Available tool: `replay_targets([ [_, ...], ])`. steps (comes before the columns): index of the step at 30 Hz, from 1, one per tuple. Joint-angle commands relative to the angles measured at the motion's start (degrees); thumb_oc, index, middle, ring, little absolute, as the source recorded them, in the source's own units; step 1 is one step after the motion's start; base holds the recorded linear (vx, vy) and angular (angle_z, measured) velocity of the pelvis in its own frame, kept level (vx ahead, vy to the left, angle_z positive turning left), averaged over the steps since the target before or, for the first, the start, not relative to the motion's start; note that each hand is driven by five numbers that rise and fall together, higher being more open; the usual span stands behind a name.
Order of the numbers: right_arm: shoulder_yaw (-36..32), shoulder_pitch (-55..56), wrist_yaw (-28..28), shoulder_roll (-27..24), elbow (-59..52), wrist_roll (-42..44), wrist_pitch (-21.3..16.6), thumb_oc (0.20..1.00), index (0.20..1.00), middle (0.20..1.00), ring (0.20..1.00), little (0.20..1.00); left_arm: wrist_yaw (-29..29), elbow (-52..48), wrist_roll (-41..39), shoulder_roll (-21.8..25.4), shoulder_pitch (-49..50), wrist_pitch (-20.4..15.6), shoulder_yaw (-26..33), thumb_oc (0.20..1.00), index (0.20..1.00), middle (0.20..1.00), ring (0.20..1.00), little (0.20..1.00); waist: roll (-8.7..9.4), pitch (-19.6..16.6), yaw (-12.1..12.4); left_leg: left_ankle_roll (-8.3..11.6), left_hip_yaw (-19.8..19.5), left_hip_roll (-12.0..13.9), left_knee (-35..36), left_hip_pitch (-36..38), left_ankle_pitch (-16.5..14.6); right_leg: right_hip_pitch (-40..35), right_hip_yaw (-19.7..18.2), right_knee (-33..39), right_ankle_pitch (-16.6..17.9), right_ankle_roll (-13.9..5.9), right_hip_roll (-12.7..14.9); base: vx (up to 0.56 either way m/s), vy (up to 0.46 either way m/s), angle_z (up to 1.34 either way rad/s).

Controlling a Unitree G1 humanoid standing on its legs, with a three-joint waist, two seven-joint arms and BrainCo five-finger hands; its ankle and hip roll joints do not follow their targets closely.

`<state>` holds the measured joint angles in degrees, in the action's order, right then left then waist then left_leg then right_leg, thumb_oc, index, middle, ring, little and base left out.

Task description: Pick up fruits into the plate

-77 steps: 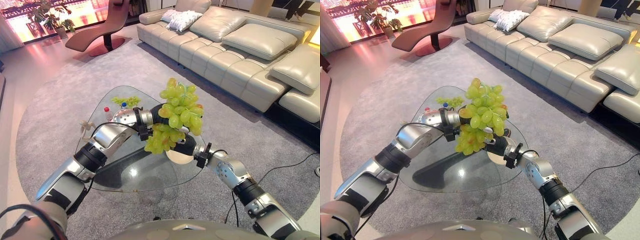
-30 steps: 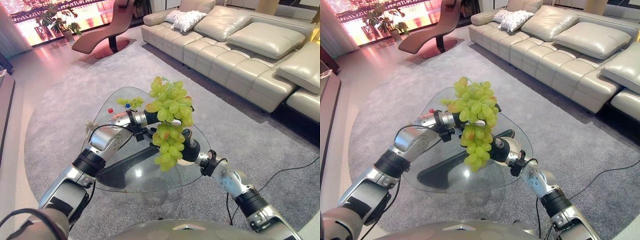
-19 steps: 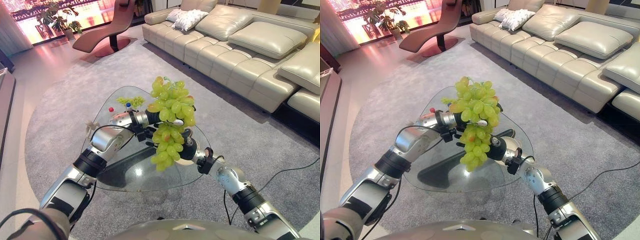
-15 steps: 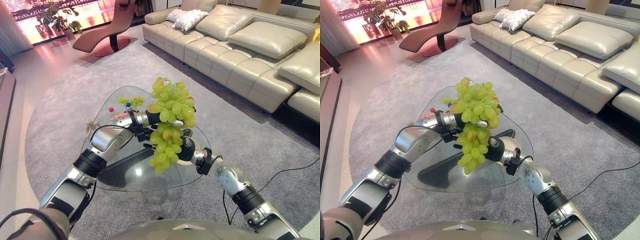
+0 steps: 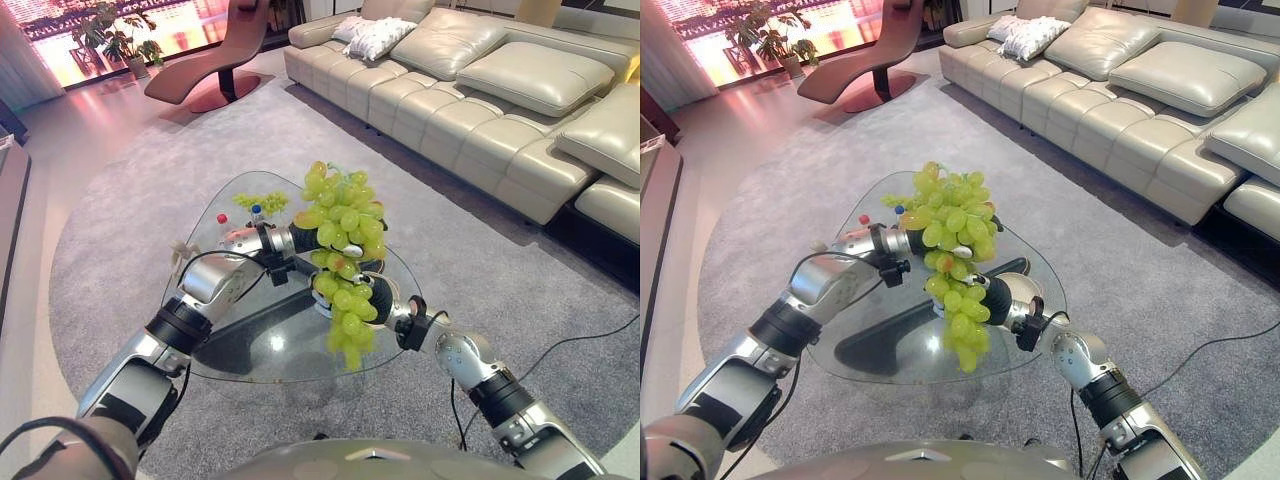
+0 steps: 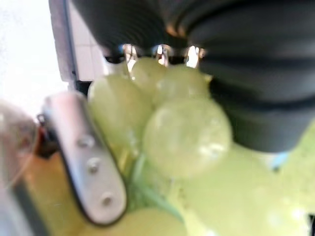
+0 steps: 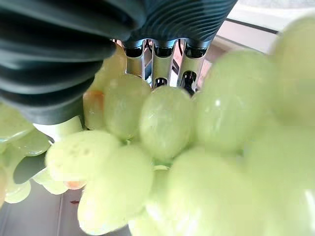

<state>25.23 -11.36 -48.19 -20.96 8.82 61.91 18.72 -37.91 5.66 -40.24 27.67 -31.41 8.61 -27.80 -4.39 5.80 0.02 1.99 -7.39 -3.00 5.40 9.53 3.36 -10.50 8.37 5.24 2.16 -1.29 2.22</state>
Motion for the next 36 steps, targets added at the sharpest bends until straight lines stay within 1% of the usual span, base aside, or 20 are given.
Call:
replay_targets([
  [1,1.0,-4.8,-3.7,3.9,-4.7,4.1,-1.2,0.200,0.200,0.200,0.200,0.200,0.3,3.8,0.9,-0.7,-3.5,-2.4,-0.1,0.200,0.200,0.200,0.200,0.200,2.29,0.1,0.9,-0.13,7.4,0.6,-2.7,2.3,-8.5,-0.9,0.2,-1.3,-4.1,-4.25,2.4,0.00,0.000,0.00],
  [10,0.7,-4.3,-3.7,4.3,-4.3,4.2,-1.4,0.200,0.200,0.200,0.200,0.200,1.7,4.4,0.8,-1.2,-3.0,-1.9,0.7,0.200,0.200,0.200,0.200,0.200,2.29,0.1,1.0,-0.07,7.4,0.7,-2.8,2.2,-8.5,-1.0,0.3,-1.3,-4.2,-4.16,2.3,0.00,0.000,0.00],
  [11,0.7,-4.2,-3.3,4.4,-4.1,4.2,-1.8,0.200,0.200,0.200,0.200,0.200,2.0,4.6,0.3,-1.4,-2.5,-1.1,1.1,1.000,1.000,1.000,1.000,1.000,2.24,0.2,1.0,-0.01,7.4,0.7,-2.9,2.2,-8.4,-0.9,0.3,-1.4,-4.2,-4.09,2.3,0.00,0.000,0.00],
  [16,-0.2,-3.1,-2.9,4.4,-3.5,3.7,-2.5,0.200,0.200,0.200,0.200,0.200,2.6,6.0,0.7,-1.6,-0.8,-1.3,2.2,1.000,1.000,1.000,1.000,1.000,2.27,0.3,0.9,-0.12,7.4,0.7,-2.9,2.3,-8.5,-1.0,0.2,-1.3,-4.2,-4.11,2.2,0.00,0.000,0.00],
  [19,-1.6,-1.5,-2.9,3.8,-3.0,3.0,-2.6,0.200,0.200,0.200,0.200,0.200,3.0,6.4,0.5,-0.7,1.6,-1.4,4.2,1.000,1.000,1.000,1.000,1.000,2.29,0.2,0.8,-0.15,7.7,0.8,-2.8,2.4,-8.5,-0.9,0.0,-1.3,-4.2,-4.13,2.2,0.00,0.000,0.00],
  [24,-4.8,2.6,-4.0,1.9,-1.9,0.1,-3.9,0.200,0.200,0.200,0.200,0.200,2.7,6.0,0.9,1.6,7.2,-2.1,8.5,1.000,1.000,1.000,1.000,1.000,2.43,0.4,0.9,-0.26,8.0,1.0,-2.8,2.4,-8.7,-0.9,-0.1,-1.1,-4.2,-4.08,2.1,0.00,0.001,-0.01],
  [26,-7.5,5.1,-4.5,0.2,-1.0,-2.1,-4.9,0.200,0.200,0.200,0.200,0.200,3.1,5.6,2.0,2.9,11.5,-2.4,11.4,1.000,1.000,1.000,1.000,1.000,2.60,0.7,1.0,-0.37,8.1,1.1,-2.9,2.3,-8.8,-0.8,-0.2,-1.2,-4.2,-4.01,2.1,0.00,0.000,0.00],
  [28,-8.6,5.8,-4.5,-0.5,-0.5,-3.0,-5.2,0.200,0.200,0.200,0.200,0.200,3.3,5.7,2.4,3.3,13.1,-2.3,12.4,1.000,1.000,1.000,1.000,1.000,2.67,0.8,1.0,-0.40,8.1,1.1,-3.0,2.2,-8.8,-0.8,-0.2,-1.2,-4.2,-3.98,2.1,0.02,0.004,-0.01],
  [29,-11.2,7.0,-4.2,-2.1,0.4,-4.2,-5.7,0.200,0.200,0.200,0.200,0.200,4.2,6.2,4.4,4.1,16.7,-2.4,14.6,1.000,1.000,1.000,1.000,1.000,2.85,1.1,1.1,-0.42,8.1,1.2,-3.2,2.2,-8.8,-0.8,-0.1,-1.3,-4.2,-3.92,2.1,0.04,0.010,-0.02],
  [30,-11.8,7.4,-4.1,-2.5,0.7,-4.5,-5.9,0.200,0.200,0.200,0.200,0.200,4.8,6.3,5.1,4.2,17.7,-2.5,15.0,1.000,1.000,1.000,1.000,1.000,2.88,1.2,1.1,-0.42,8.1,1.2,-3.2,2.2,-8.8,-0.8,-0.1,-1.3,-4.2,-3.91,2.1,0.05,0.014,0.00],
  [32,-14.1,8.2,-3.3,-3.9,1.6,-6.0,-6.7,0.200,0.200,0.200,0.200,0.200,6.5,7.9,7.5,4.7,20.7,-3.0,16.4,1.000,1.000,1.000,1.000,1.000,3.06,1.7,1.2,-0.44,8.0,1.3,-3.5,1.9,-8.8,-0.6,0.1,-1.5,-4.2,-3.84,2.0,0.00,0.000,0.00],
  [36,-18.8,9.9,-0.7,-6.6,3.4,-10.2,-8.7,0.200,0.200,0.200,0.200,0.200,8.3,12.5,9.8,5.1,26.8,-3.0,19.7,1.000,1.000,1.000,1.000,1.000,3.34,2.7,1.5,-0.43,7.7,1.3,-3.9,1.3,-8.7,0.0,0.4,-1.9,-4.2,-3.57,1.9,0.00,0.000,0.00],
])
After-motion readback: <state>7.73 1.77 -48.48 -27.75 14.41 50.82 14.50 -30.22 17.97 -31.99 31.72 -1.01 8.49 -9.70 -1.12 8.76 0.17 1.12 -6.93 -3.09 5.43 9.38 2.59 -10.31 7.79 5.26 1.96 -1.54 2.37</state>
